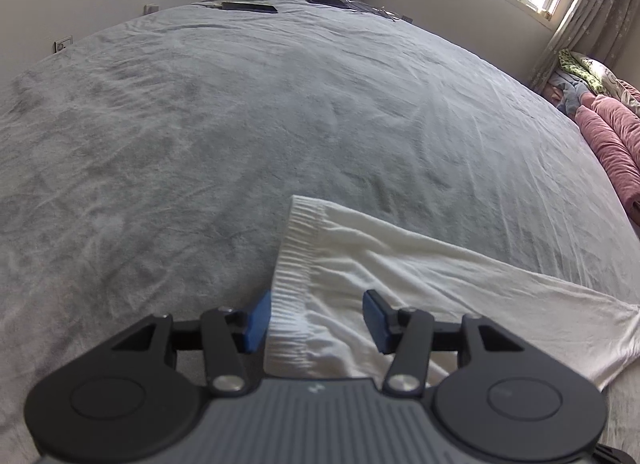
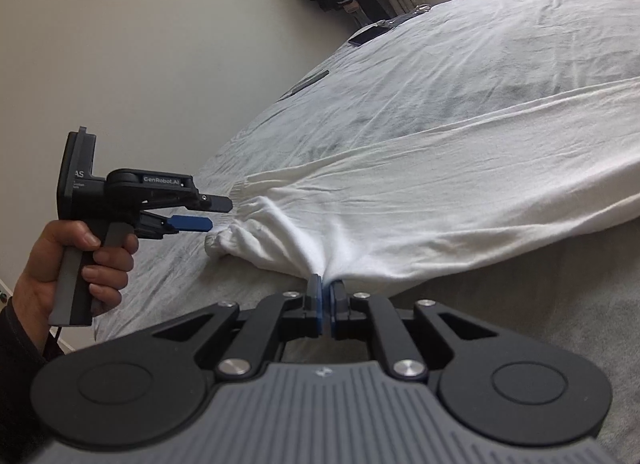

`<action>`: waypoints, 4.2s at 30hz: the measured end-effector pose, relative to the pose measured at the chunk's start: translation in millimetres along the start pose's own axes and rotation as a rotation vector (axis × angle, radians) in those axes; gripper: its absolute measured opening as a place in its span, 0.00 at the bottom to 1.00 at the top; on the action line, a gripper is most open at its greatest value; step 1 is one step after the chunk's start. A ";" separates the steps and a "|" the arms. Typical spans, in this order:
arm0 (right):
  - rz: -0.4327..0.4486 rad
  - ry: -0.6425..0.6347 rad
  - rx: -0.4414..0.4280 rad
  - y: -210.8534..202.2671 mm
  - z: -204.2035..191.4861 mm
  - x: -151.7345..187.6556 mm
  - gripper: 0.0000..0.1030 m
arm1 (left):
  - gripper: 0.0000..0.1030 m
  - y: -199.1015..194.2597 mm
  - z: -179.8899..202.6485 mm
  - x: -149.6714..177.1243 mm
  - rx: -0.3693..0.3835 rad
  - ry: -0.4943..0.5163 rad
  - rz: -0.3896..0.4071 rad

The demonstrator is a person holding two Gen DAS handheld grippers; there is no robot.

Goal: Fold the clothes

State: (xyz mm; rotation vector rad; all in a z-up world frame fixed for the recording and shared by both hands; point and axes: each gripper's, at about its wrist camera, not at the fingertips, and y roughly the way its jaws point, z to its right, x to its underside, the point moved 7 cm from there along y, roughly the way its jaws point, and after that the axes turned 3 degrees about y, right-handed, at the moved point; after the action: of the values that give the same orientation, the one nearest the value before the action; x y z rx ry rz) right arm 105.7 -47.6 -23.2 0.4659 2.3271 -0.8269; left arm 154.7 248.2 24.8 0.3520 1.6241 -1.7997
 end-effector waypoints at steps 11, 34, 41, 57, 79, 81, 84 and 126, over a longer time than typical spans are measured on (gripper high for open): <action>0.051 0.061 -0.002 -12.8 4.8 -2.3 0.07 | 0.64 -7.1 -32.1 34.6 0.139 -0.358 -0.124; 0.048 -0.046 0.008 -19.7 -21.5 0.6 0.06 | 0.10 -9.5 -30.4 27.6 -0.046 -0.387 0.092; -0.040 -0.058 0.003 -5.3 -26.3 19.3 0.06 | 0.10 -25.6 -52.2 35.6 -0.164 -0.409 0.102; -0.130 -0.155 0.056 14.3 -32.3 37.3 0.10 | 0.24 -21.2 -81.9 57.1 -0.231 -0.553 0.032; -0.053 -0.299 0.074 -11.3 -49.7 26.2 0.36 | 0.44 -35.9 -90.6 65.9 -0.173 -0.684 -0.002; -0.051 -0.323 0.074 -3.6 -57.1 21.3 0.36 | 0.47 -34.1 -91.8 66.3 -0.152 -0.687 -0.018; -0.075 -0.343 0.074 14.4 -64.0 17.9 0.36 | 0.47 -34.8 -97.8 67.2 -0.131 -0.708 -0.034; -0.002 -0.047 0.474 -130.9 92.2 -5.5 0.15 | 0.50 -34.2 -13.7 22.4 -0.090 -0.296 0.109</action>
State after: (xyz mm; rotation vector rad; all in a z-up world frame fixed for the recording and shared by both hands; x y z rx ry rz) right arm 83.9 -206.3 -18.3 0.6319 2.0795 -1.3825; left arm 113.3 254.2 35.0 0.1236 1.4436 -1.6060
